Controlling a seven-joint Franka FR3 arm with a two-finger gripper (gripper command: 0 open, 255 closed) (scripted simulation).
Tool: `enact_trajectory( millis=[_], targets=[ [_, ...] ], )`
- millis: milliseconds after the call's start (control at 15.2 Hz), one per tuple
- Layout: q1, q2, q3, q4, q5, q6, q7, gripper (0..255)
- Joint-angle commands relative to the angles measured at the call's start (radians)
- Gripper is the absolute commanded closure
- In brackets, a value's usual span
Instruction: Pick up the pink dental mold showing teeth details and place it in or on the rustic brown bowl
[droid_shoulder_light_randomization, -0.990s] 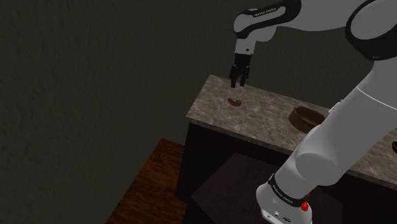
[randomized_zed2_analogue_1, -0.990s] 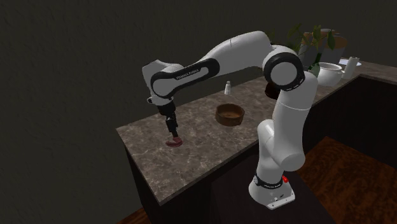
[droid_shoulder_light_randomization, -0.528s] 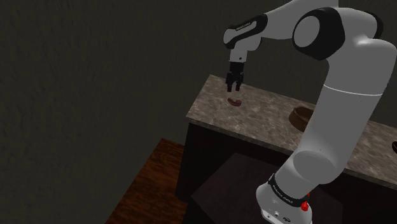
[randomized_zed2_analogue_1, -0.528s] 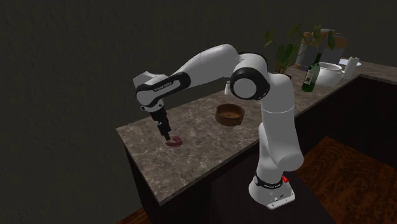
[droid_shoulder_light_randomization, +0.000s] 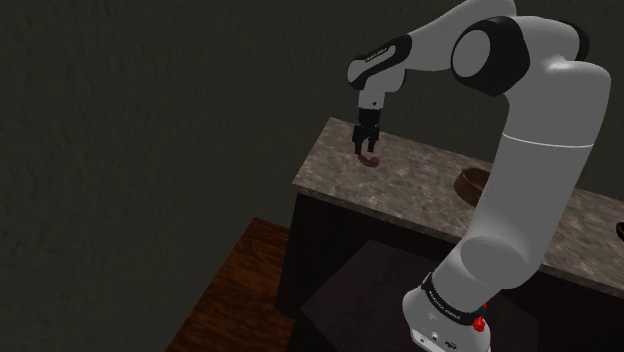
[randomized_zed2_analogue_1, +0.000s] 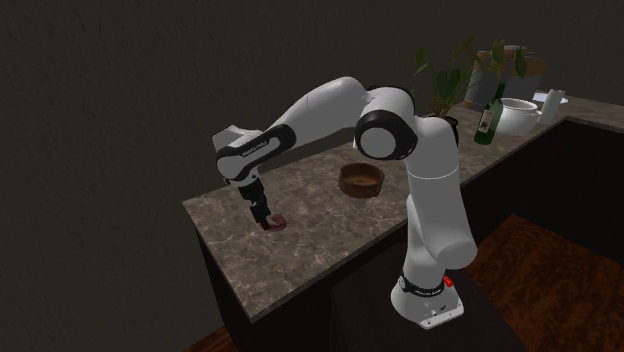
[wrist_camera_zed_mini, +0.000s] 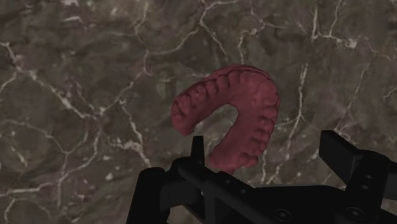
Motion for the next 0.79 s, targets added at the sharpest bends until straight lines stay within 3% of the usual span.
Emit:
enact_trajectory(
  millis=[0,396,462,726],
  targets=[
    [0.0,-0.001,0.0,-0.013,0.0,0.012,-0.001,0],
    [0.0,-0.001,0.0,-0.013,0.0,0.012,-0.001,0],
    [0.0,-0.001,0.0,-0.013,0.0,0.012,-0.001,255],
    [0.0,-0.001,0.0,-0.013,0.0,0.013,-0.001,255]
  ],
)
